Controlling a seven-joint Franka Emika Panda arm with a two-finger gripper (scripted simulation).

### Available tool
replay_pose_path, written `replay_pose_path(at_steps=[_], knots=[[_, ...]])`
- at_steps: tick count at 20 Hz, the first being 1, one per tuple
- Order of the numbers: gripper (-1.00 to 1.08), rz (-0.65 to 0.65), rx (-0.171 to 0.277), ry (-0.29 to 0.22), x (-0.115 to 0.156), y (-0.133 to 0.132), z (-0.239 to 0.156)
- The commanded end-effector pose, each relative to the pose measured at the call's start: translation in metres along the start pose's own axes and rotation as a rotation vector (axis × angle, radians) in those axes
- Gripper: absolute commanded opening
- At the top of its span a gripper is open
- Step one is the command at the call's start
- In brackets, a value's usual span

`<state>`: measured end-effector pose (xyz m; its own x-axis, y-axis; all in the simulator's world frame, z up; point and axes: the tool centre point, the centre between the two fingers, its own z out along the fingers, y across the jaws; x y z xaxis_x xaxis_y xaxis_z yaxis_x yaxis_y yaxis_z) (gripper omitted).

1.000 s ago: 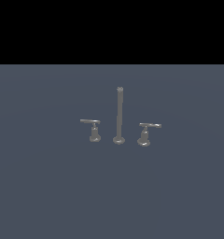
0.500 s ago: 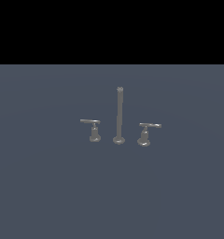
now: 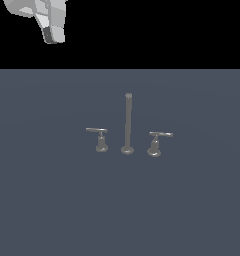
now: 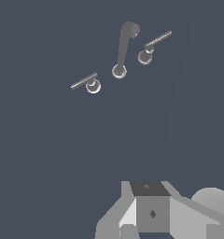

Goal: Turn on the faucet by rotating a designated handle.

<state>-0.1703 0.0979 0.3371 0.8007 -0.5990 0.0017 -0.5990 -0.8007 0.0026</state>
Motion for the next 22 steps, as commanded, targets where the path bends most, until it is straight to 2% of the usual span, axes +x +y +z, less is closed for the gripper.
replay_pose_path(at_steps=[1, 22], knots=[[-1.0, 0.055, 0.002, -0.001, 0.004, -0.011, 0.013], [-1.0, 0.464, 0.008, -0.007, 0.056, -0.081, 0.109]])
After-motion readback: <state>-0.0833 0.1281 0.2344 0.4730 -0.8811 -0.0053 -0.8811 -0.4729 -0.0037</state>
